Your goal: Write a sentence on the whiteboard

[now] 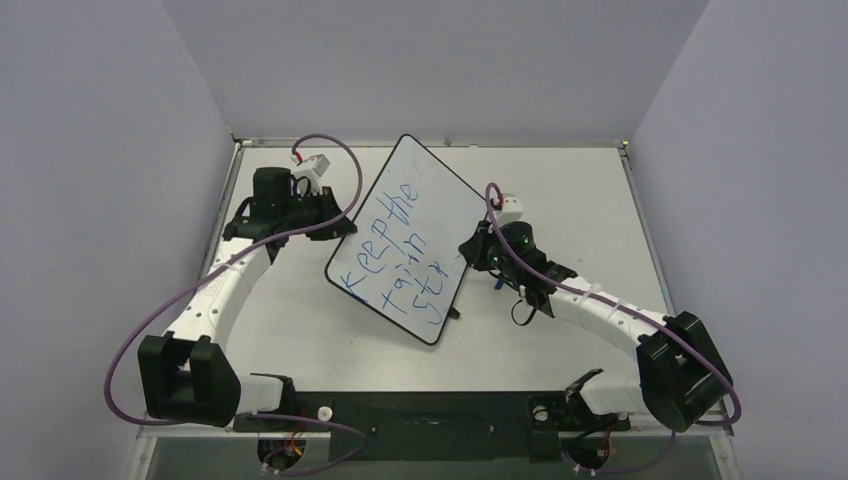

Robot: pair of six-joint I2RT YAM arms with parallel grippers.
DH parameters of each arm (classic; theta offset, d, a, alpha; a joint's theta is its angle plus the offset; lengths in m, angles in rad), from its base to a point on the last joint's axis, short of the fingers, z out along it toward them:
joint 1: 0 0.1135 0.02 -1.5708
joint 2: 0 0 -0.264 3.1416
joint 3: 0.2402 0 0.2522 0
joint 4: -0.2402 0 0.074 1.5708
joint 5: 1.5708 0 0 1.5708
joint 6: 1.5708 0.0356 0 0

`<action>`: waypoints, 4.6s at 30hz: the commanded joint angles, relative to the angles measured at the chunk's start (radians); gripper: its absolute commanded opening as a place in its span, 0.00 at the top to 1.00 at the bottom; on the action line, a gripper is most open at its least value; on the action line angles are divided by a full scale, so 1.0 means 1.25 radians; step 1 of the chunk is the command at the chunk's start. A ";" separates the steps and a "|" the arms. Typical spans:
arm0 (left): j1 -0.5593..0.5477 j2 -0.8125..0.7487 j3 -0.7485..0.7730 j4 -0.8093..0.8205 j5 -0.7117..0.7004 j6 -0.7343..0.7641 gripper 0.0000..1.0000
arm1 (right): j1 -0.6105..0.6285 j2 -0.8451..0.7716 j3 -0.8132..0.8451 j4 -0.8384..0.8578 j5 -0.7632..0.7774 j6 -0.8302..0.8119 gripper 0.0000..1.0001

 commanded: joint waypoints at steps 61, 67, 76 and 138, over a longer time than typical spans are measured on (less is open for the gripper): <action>-0.022 0.007 0.015 0.003 0.015 0.090 1.00 | -0.052 -0.017 -0.102 0.300 -0.063 0.019 1.00; -0.028 0.005 0.015 0.003 0.006 0.092 1.00 | -0.056 0.006 -0.101 0.331 -0.081 0.023 1.00; -0.029 0.003 0.012 0.004 0.014 0.101 1.00 | -0.057 0.025 -0.104 0.352 -0.093 0.031 1.00; -0.028 -0.023 -0.010 0.011 0.017 0.099 1.00 | -0.008 0.090 -0.020 0.298 -0.048 0.031 1.00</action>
